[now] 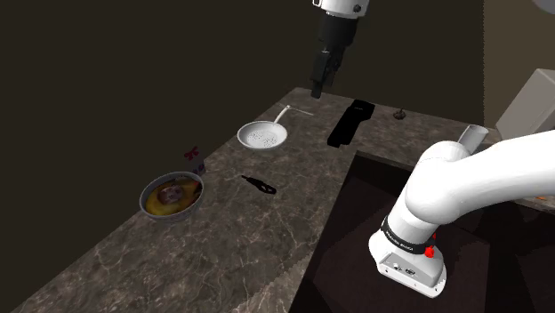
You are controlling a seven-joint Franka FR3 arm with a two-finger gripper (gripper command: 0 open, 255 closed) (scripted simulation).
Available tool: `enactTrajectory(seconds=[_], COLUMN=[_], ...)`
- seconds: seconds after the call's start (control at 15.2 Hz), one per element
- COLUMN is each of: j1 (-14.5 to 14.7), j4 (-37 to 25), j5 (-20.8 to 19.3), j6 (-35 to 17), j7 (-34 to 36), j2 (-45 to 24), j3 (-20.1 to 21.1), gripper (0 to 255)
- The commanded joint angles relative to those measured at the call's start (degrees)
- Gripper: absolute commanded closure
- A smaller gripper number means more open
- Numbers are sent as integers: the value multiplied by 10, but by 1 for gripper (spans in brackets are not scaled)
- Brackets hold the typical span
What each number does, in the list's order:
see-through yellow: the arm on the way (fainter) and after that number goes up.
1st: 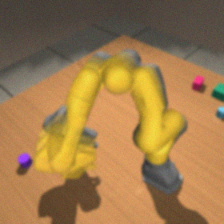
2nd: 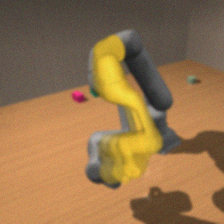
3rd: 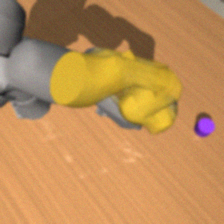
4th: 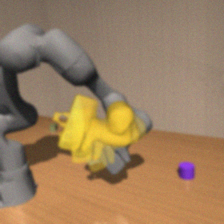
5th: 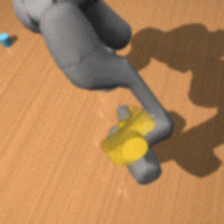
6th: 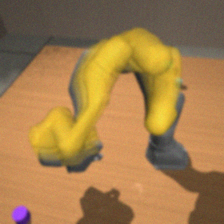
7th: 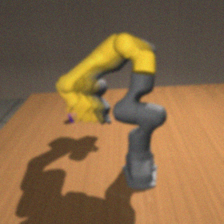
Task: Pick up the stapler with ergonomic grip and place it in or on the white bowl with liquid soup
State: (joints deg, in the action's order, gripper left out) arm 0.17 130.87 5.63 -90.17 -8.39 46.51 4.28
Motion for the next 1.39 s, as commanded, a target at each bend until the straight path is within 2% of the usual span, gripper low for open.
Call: enactTrajectory(seconds=[0.0, 0.66, 1.32], j1=[0, 0, -8], j4=[0, 99, 124], j5=[0, 9, -3], j6=[0, -187, -376], j7=[0, 19, 51], j2=[0, -103, -283], j3=[0, 40, 79], gripper=[0, 0, 0])
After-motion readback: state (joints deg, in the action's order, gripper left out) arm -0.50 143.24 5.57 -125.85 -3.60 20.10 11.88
